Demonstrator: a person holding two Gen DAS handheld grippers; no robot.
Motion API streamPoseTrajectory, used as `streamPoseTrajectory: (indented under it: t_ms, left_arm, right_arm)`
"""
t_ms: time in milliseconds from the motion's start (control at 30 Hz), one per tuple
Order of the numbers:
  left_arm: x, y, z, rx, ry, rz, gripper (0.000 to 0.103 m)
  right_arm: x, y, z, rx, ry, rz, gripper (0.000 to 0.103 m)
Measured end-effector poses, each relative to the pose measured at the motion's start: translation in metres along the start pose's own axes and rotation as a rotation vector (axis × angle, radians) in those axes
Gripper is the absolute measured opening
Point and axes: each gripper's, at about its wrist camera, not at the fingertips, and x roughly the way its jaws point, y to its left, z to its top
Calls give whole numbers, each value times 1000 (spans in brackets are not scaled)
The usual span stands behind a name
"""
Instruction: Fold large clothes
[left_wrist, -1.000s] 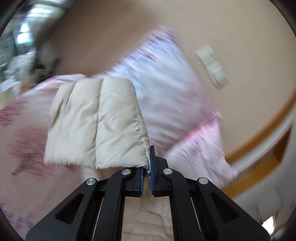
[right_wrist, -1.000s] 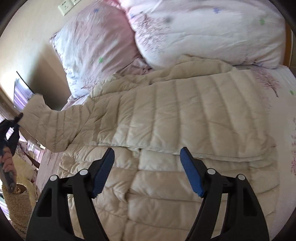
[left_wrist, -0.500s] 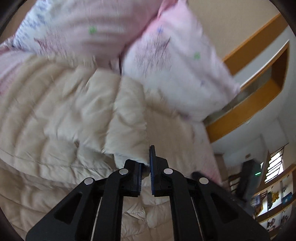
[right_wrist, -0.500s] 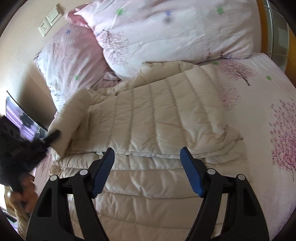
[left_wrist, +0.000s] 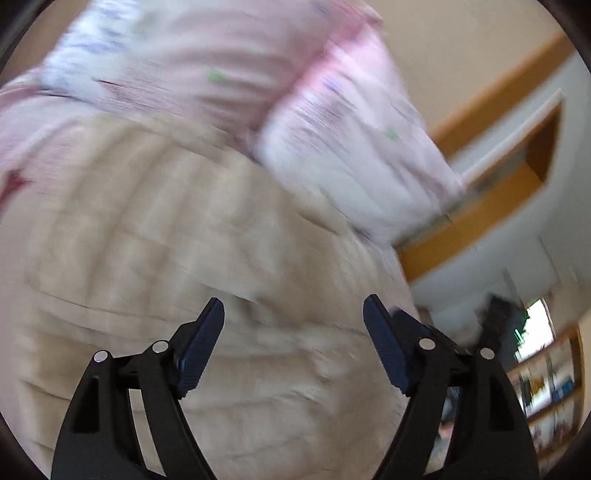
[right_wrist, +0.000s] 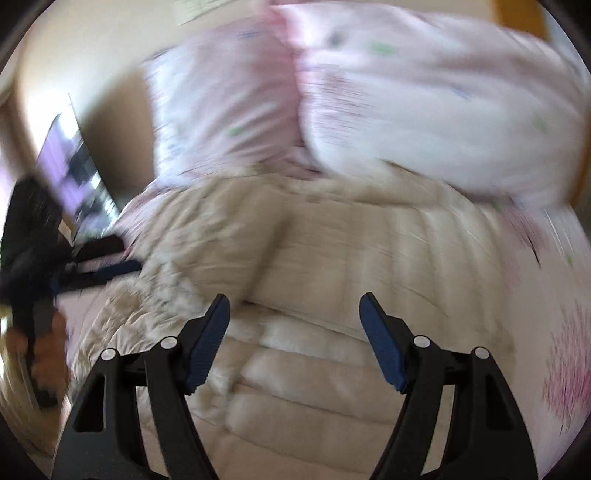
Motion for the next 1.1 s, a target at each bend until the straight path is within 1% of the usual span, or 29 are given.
streamPoseTrajectory:
  t_ms: [67, 133, 233, 300, 367, 400, 433, 467, 500, 533, 567, 600, 667, 700, 733, 767, 800, 833, 900, 933, 1000, 1033, 1067, 1100]
  left_arm:
    - [-8, 25, 7, -59, -22, 40, 78]
    - [-13, 49, 10, -109, -34, 83, 78]
    - [-8, 67, 12, -147, -32, 118, 78]
    - [-2, 73, 13, -155, -21, 139, 78]
    - [1, 79, 11, -159, -14, 152, 78]
    - [4, 81, 12, -159, -10, 155, 78]
    - [6, 81, 12, -158, -8, 157, 78]
    - [6, 80, 11, -155, -7, 158, 78]
    - [7, 79, 11, -148, -8, 157, 78]
    - [4, 80, 11, -142, -9, 157, 78]
    - [3, 80, 10, -137, -11, 158, 78]
    - [3, 80, 9, -130, -15, 159, 78]
    - [2, 79, 9, -120, -18, 157, 78]
    - [2, 77, 8, -110, -20, 155, 78]
    - [2, 75, 7, -101, -20, 154, 78]
    - [2, 74, 6, -91, -19, 157, 78]
    - [1, 71, 5, -75, -18, 164, 78]
    - [0, 69, 4, -61, -17, 168, 78]
    - [-4, 65, 1, -34, -17, 173, 78]
    - [-7, 63, 0, -22, -19, 175, 78]
    - [-15, 59, -4, 13, -32, 194, 78]
    - [-19, 58, -6, 29, -38, 207, 78]
    - [-23, 57, -8, 55, -50, 211, 78]
    - [-28, 56, -11, 76, -53, 228, 78]
  right_arm:
    - [15, 42, 6, -134, 3, 1, 73]
    - [28, 71, 8, -222, 0, -18, 72]
    - [52, 107, 12, -319, 1, -63, 71]
    - [68, 119, 12, -357, 10, -120, 70]
    - [87, 123, 14, -379, 24, -212, 55]
    - [93, 119, 15, -364, 35, -242, 33]
    - [94, 112, 17, -332, 41, -237, 16]
    - [90, 99, 20, -260, 34, -208, 12]
    - [85, 87, 23, -205, 18, -186, 10]
    - [72, 71, 26, -125, -16, -171, 8]
    - [62, 58, 28, -64, -49, -172, 7]
    - [46, 38, 29, 29, -88, -160, 7]
    - [32, 5, 26, 176, -102, -113, 8]
    - [31, -8, 22, 228, -91, -91, 12]
    - [32, -25, 16, 291, -56, -47, 18]
    - [35, -39, 10, 341, -21, -9, 20]
    - [39, -51, 4, 388, 7, 24, 27]
    - [40, -59, -1, 420, 21, 42, 40]
    - [41, -76, -10, 505, 29, 97, 51]
    - [42, -86, -13, 554, 31, 132, 51]
    - [43, -96, -16, 609, 30, 162, 51]
    - [44, -99, -17, 625, 31, 153, 49]
    - [46, -99, -19, 627, 35, 141, 43]
    - [47, -101, -19, 629, 41, 137, 22]
